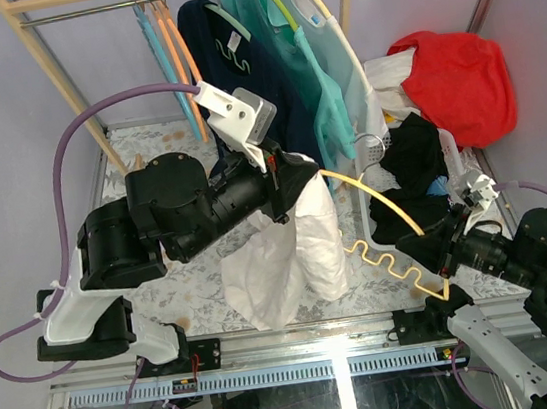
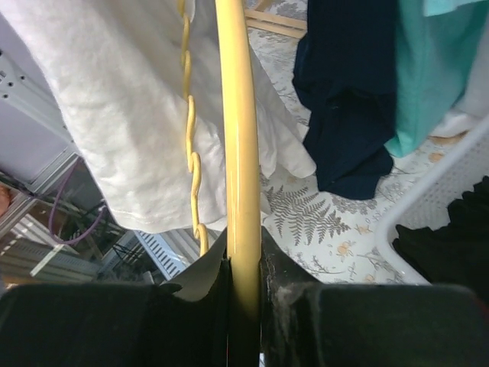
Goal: Place the t-shirt on the hanger
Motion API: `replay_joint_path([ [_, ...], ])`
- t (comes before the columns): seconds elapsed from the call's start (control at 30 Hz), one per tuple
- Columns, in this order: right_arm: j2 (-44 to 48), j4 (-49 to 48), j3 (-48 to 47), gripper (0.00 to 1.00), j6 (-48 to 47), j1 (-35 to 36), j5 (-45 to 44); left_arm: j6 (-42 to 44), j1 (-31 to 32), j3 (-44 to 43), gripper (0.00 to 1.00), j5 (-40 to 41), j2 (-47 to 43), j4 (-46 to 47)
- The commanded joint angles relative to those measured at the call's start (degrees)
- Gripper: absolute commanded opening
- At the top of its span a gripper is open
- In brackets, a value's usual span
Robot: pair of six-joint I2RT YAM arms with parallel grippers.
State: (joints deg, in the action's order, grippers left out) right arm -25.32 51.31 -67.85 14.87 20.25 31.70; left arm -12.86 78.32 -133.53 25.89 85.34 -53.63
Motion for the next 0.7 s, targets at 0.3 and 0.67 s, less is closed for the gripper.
replay_joint_path([
  [0.3,-0.6,-2.9,-7.5,0.0,3.2,0.3,-24.2,2.1,-0.3,-4.7,0.05,-16.5,1.7,14.4],
  [0.67,2.9,-3.3,-13.1,0.0,5.7,0.3,-39.5,0.6,-0.4,9.8,0.07,8.9,-8.7,6.8],
])
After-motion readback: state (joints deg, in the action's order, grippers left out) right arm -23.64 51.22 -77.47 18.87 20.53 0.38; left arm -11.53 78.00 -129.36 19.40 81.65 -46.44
